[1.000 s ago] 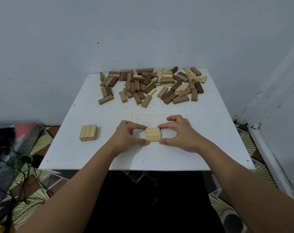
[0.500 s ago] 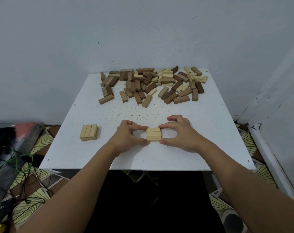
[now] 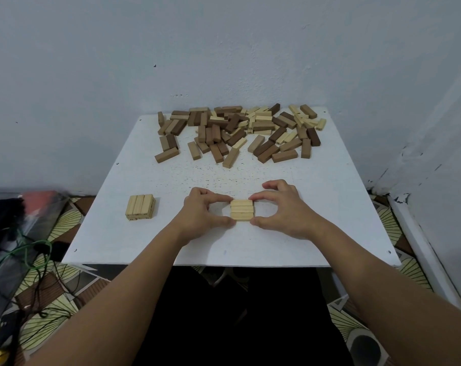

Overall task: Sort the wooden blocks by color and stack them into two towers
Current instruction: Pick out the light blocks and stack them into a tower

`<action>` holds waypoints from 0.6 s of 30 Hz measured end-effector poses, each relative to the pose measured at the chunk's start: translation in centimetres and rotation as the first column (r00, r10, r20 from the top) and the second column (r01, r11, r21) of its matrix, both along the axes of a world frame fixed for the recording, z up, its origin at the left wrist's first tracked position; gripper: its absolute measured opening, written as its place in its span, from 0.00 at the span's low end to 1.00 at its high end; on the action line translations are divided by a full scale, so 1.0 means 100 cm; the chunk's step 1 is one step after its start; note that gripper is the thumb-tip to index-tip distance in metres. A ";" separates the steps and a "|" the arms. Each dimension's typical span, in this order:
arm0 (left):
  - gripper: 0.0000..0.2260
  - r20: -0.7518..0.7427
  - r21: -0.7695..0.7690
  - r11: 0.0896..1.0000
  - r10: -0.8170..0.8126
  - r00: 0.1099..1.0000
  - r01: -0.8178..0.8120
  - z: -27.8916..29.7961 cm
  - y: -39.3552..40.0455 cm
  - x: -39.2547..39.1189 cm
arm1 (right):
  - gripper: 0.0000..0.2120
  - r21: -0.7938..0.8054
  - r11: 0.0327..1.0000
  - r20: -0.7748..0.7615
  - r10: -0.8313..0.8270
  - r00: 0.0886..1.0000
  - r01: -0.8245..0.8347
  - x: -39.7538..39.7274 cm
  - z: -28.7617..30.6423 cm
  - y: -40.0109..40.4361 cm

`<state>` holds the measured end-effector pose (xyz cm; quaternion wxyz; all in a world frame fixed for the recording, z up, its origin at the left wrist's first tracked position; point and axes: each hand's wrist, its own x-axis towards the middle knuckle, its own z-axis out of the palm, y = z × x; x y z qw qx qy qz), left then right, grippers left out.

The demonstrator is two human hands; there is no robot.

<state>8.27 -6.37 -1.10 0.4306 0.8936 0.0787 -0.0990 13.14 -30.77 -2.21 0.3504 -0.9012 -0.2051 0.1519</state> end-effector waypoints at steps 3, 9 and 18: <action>0.23 0.024 0.028 0.999 -0.039 0.999 0.038 0.003 -0.001 -0.001 | 0.27 0.019 1.000 0.027 -0.002 1.000 0.002 -0.003 0.000 0.002; 0.22 0.105 0.104 0.992 -0.084 0.991 0.073 0.038 0.023 -0.005 | 0.25 0.187 0.982 0.113 -0.023 0.993 0.002 -0.008 0.015 0.026; 0.22 0.066 0.150 0.989 -0.014 0.998 0.003 0.077 0.137 -0.031 | 0.25 0.334 0.937 0.147 0.053 0.988 -0.100 -0.017 0.033 0.142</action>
